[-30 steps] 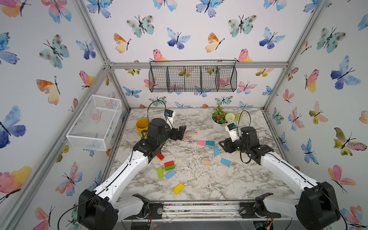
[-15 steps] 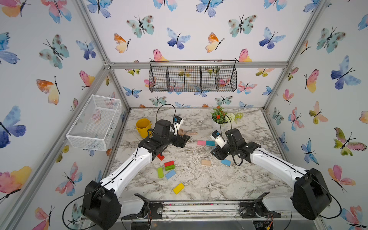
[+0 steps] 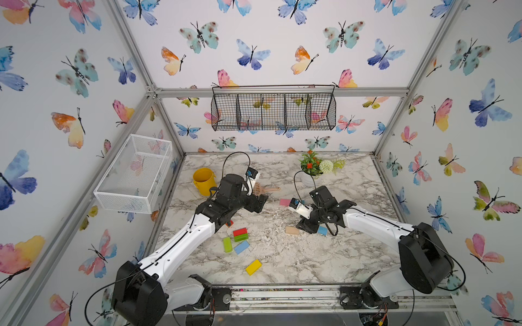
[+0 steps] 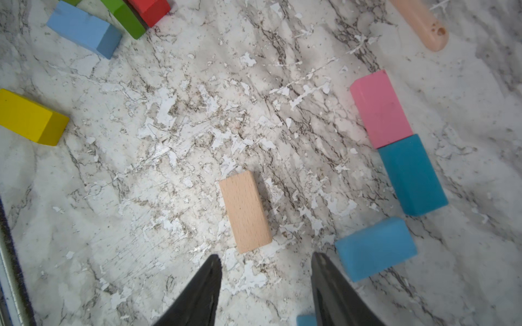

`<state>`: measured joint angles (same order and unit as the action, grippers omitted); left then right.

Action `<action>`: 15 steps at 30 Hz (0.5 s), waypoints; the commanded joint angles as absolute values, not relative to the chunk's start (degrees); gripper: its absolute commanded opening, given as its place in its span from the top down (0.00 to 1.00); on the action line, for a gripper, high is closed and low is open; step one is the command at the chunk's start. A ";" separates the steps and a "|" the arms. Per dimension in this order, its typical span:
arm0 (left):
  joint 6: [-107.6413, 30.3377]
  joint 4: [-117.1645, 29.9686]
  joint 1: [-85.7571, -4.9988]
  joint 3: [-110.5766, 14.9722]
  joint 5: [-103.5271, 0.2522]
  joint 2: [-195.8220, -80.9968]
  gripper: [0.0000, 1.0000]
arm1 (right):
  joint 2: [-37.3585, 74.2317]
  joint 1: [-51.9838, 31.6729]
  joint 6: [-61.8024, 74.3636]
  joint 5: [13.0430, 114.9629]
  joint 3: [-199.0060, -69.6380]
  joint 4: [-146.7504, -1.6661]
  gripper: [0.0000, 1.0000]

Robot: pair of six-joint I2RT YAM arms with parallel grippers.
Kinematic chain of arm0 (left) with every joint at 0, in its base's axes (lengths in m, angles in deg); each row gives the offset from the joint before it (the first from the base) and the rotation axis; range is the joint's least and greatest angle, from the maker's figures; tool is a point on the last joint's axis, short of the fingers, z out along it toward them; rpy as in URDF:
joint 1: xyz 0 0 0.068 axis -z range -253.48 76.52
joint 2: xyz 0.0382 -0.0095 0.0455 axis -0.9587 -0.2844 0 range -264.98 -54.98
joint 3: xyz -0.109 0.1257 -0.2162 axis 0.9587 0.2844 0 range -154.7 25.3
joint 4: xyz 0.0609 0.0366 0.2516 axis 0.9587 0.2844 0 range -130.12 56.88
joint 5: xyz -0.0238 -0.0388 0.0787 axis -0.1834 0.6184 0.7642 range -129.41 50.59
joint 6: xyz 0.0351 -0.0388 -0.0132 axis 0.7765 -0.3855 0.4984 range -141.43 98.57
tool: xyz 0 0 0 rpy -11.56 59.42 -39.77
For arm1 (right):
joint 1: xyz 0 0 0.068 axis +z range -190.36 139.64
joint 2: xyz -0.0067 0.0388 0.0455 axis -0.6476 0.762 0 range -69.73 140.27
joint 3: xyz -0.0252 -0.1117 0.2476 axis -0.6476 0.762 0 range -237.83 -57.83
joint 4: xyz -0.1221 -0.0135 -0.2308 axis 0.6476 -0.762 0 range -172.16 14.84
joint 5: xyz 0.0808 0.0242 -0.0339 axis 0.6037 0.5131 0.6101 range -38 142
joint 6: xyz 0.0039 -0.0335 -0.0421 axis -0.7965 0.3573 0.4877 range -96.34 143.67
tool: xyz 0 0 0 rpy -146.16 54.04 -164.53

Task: Assemble the letter c with building blocks
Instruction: Adjust the building block at the center of the board.

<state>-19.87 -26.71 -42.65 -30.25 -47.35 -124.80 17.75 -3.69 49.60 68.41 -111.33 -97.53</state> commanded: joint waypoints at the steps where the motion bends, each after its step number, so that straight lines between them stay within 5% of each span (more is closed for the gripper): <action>1: -20.84 -27.07 -42.43 -31.65 -52.14 -125.05 0.07 | 20.48 -2.53 54.66 67.60 -113.98 -102.90 0.45; 15: -23.98 -22.73 -44.42 -34.29 -50.63 -127.80 0.07 | 26.26 -1.51 57.93 67.82 -118.08 -105.79 0.40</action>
